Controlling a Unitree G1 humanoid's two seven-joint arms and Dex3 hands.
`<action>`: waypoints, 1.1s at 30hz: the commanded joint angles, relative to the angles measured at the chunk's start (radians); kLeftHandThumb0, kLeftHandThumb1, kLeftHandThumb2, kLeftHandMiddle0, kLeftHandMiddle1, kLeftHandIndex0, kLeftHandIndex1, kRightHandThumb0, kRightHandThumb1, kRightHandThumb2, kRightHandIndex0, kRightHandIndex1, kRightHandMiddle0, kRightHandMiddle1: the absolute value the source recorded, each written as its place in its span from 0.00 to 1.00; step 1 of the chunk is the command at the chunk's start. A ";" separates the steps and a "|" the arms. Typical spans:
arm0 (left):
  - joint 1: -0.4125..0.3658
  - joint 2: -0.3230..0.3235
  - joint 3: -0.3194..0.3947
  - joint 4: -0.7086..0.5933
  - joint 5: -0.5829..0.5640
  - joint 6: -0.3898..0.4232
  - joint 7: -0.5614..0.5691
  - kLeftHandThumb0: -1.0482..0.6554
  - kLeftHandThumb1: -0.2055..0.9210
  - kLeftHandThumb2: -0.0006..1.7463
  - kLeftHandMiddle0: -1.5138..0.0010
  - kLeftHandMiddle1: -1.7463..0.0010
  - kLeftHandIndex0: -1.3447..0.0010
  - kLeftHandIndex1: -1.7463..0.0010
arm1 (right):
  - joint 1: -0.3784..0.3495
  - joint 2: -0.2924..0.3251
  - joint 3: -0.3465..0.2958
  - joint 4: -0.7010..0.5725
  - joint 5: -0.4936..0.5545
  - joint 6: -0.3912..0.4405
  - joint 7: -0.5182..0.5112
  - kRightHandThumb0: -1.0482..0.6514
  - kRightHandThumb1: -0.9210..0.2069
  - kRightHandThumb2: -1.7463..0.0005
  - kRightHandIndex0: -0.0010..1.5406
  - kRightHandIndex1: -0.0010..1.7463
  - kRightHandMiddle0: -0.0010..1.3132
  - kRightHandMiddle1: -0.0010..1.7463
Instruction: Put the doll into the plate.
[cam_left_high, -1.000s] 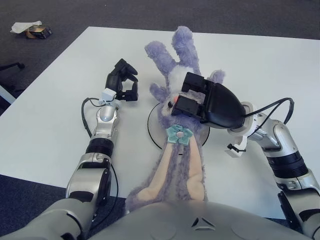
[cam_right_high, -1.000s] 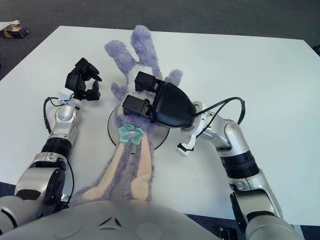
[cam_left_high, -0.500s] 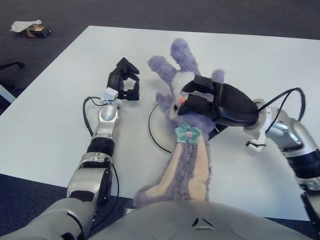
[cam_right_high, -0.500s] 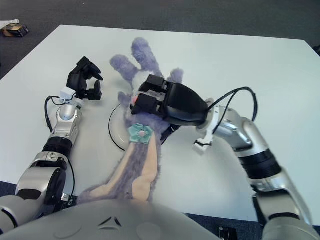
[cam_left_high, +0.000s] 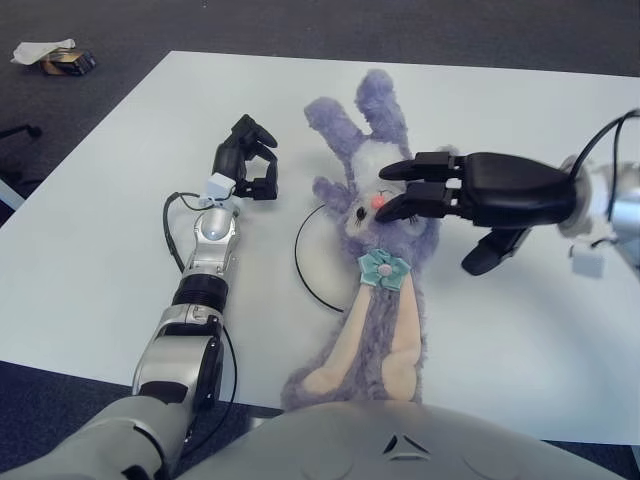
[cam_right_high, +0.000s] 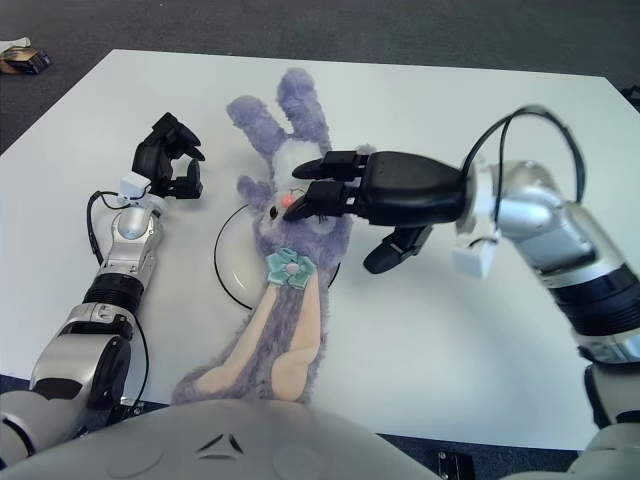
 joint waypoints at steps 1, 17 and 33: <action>0.096 -0.013 -0.011 0.065 0.019 0.008 0.009 0.61 0.42 0.79 0.64 0.00 0.61 0.00 | 0.000 -0.008 -0.027 -0.041 0.069 0.072 0.070 0.65 0.35 0.21 0.00 0.00 0.00 0.19; 0.100 -0.011 -0.020 0.054 0.056 0.012 0.052 0.61 0.43 0.78 0.65 0.00 0.62 0.00 | -0.067 0.149 -0.057 0.114 0.119 -0.076 0.271 0.54 0.49 0.26 0.00 0.00 0.00 0.05; 0.105 -0.026 -0.006 0.043 -0.003 0.032 -0.002 0.61 0.43 0.78 0.65 0.00 0.62 0.00 | -0.292 0.226 -0.028 0.418 0.190 -0.139 0.517 0.24 0.39 0.55 0.00 0.00 0.00 0.01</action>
